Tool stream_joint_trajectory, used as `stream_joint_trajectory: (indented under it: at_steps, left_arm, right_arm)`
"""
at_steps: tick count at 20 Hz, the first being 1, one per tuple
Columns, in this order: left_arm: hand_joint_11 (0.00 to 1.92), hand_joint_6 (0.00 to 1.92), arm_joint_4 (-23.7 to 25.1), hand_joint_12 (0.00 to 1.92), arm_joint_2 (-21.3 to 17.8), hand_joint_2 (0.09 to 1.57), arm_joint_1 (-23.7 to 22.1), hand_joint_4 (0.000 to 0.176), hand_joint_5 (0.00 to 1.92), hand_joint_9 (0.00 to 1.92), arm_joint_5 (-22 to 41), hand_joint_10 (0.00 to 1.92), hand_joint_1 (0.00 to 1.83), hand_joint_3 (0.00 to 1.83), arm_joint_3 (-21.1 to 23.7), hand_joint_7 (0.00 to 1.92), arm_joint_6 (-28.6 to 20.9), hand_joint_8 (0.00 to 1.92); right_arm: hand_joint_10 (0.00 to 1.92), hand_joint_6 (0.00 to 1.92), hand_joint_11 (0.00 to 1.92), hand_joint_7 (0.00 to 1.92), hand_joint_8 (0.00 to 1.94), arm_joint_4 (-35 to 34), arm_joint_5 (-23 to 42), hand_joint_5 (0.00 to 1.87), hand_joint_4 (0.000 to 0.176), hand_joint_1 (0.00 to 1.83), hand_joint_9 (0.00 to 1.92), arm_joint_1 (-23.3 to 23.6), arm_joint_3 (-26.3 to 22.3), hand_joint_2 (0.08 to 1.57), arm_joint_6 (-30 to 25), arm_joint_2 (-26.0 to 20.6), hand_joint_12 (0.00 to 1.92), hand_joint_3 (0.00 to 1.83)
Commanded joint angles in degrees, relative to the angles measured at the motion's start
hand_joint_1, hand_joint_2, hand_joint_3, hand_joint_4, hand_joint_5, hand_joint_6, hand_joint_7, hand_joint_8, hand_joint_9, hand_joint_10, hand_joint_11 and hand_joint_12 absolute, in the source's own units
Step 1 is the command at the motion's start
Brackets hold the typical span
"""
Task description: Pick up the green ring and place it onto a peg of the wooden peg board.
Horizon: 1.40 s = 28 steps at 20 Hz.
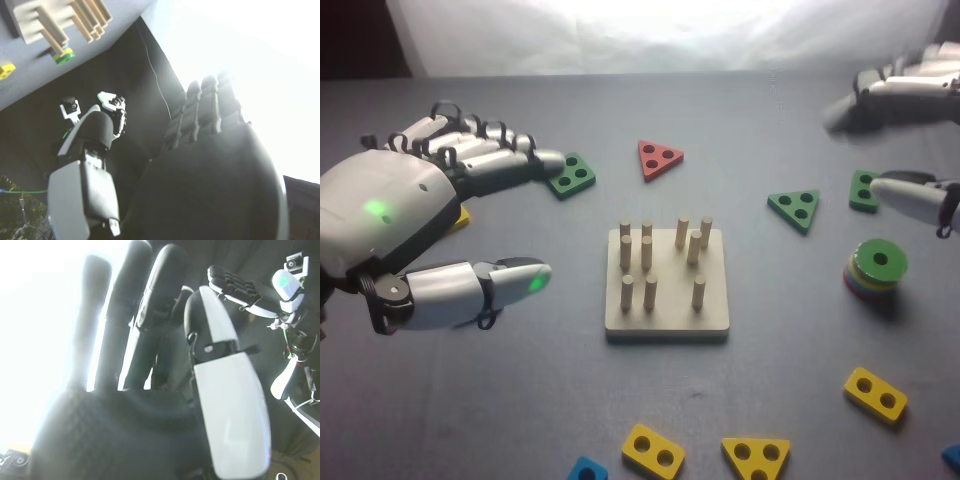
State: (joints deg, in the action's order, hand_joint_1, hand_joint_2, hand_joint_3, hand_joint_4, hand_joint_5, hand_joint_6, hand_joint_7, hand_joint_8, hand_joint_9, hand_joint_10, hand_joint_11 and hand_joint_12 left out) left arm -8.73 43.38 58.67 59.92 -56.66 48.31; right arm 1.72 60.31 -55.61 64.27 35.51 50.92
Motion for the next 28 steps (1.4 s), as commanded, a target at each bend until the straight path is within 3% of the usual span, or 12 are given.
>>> stream_joint_trajectory:
  at_steps: [1, 4, 7, 8, 10, 11, 14, 16, 21, 22, 27, 28]
  left_arm:
    - [0.0, 0.0, 0.3, 0.62, 0.4, 1.21, -0.8, 0.072, 0.43, 0.29, 7.2, 0.01, 0.44, 0.01, -0.2, 0.34, -0.1, 0.0]
    - [0.0, 0.0, 0.3, 0.65, 0.6, 1.2, -0.8, 0.05, 0.45, 0.32, 6.9, 0.01, 0.49, 0.0, -0.3, 0.37, -0.1, 0.01]
    - [0.0, 0.0, 0.3, 0.81, 0.6, 1.14, -0.8, 0.058, 0.45, 0.36, 6.9, 0.01, 0.61, 0.0, -0.3, 0.39, -0.1, 0.0]
    - [0.0, 0.0, 0.3, 0.89, 0.6, 1.09, -0.8, 0.073, 0.44, 0.36, 6.9, 0.0, 0.68, 0.0, -0.3, 0.37, -0.1, 0.0]
    - [0.0, 0.0, 0.2, 1.06, 0.5, 1.01, -0.8, 0.061, 0.45, 0.37, 6.9, 0.01, 0.79, 0.0, -0.3, 0.37, -0.1, 0.0]
    - [0.0, 0.0, 0.1, 1.14, 0.5, 0.95, -0.8, 0.073, 0.45, 0.4, 6.8, 0.01, 0.82, 0.0, -0.3, 0.39, -0.1, 0.0]
    - [0.0, 0.0, 0.1, 1.1, 0.5, 0.94, -0.7, 0.066, 0.45, 0.39, 6.7, 0.0, 0.84, 0.0, -0.3, 0.38, -0.1, 0.0]
    - [0.0, 0.01, 0.0, 1.09, 0.5, 0.94, -0.7, 0.039, 0.46, 0.39, 6.7, 0.0, 0.89, 0.0, -0.3, 0.37, -0.1, 0.0]
    - [0.0, 0.0, -1.8, 1.08, 0.6, 0.98, -0.5, 0.015, 0.45, 0.4, 6.7, 0.0, 0.79, 0.01, -0.8, 0.39, -0.2, 0.0]
    - [0.01, 0.0, -2.0, 1.08, 0.9, 0.99, -0.3, 0.0, 0.44, 0.4, 6.2, 0.0, 0.76, 0.01, -1.3, 0.39, -0.9, 0.0]
    - [0.22, 0.0, -2.1, 1.07, 2.1, 0.99, 0.2, 0.01, 0.44, 0.46, 5.5, 0.0, 0.8, 0.0, -3.0, 0.4, -4.5, 0.0]
    - [0.19, 0.0, -2.1, 1.06, 2.1, 0.99, 0.2, 0.016, 0.45, 0.45, 5.5, 0.0, 0.81, 0.0, -3.0, 0.41, -4.5, 0.0]
  right_arm:
    - [0.02, 0.0, 0.04, 0.39, 0.0, -1.5, 7.1, 0.44, 0.029, 0.65, 0.35, 0.6, 0.3, 1.32, -0.3, 0.0, 0.83, 0.01]
    - [0.01, 0.0, 0.03, 0.38, 0.0, -1.5, 7.1, 0.44, 0.031, 0.64, 0.34, 0.4, 0.3, 1.32, -0.4, 0.1, 0.83, 0.0]
    - [0.0, 0.0, 0.01, 0.37, 0.0, -1.5, 7.1, 0.41, 0.042, 0.63, 0.35, 0.2, 0.3, 1.31, -0.4, 0.1, 0.88, 0.0]
    - [0.0, 0.0, 0.0, 0.37, 0.0, -1.5, 7.0, 0.4, 0.048, 0.63, 0.34, 0.1, 0.3, 1.29, -0.4, 0.1, 0.87, 0.0]
    - [0.0, 0.0, 0.0, 0.36, 0.0, -1.7, 6.5, 0.38, 0.046, 0.64, 0.33, -0.1, 0.3, 1.27, -0.4, 0.1, 0.82, 0.0]
    - [0.0, 0.0, 0.0, 0.37, 0.0, -1.8, 5.6, 0.38, 0.039, 0.69, 0.35, -0.2, 0.4, 1.22, -0.4, 0.1, 0.91, 0.0]
    - [0.01, 0.0, 0.0, 0.39, 0.0, -1.6, 3.3, 0.38, 0.049, 0.77, 0.38, -0.4, 0.8, 1.13, -0.4, 0.1, 0.99, 0.0]
    - [0.0, 0.0, 0.0, 0.41, 0.0, -1.3, 1.0, 0.39, 0.011, 0.89, 0.39, -0.5, 1.2, 1.03, -0.3, 0.1, 0.93, 0.0]
    - [0.0, 0.0, 0.1, 0.46, 0.0, -0.8, -2.6, 0.4, 0.026, 0.99, 0.44, -0.5, 1.8, 0.93, 0.2, 0.2, 0.75, 0.0]
    - [0.0, 0.0, 0.12, 0.46, 0.0, -0.8, -2.9, 0.4, 0.02, 1.0, 0.44, -0.5, 1.9, 0.93, 0.2, 0.2, 0.71, 0.0]
    - [0.0, 0.01, 0.11, 0.47, 0.0, 0.4, -6.4, 0.4, 0.019, 0.96, 0.44, -0.4, 2.8, 0.96, 0.2, 0.3, 0.74, 0.0]
    - [0.0, 0.0, 0.12, 0.46, 0.0, 0.8, -7.2, 0.41, 0.037, 0.93, 0.44, -0.4, 2.9, 0.95, 0.2, 0.5, 0.7, 0.0]
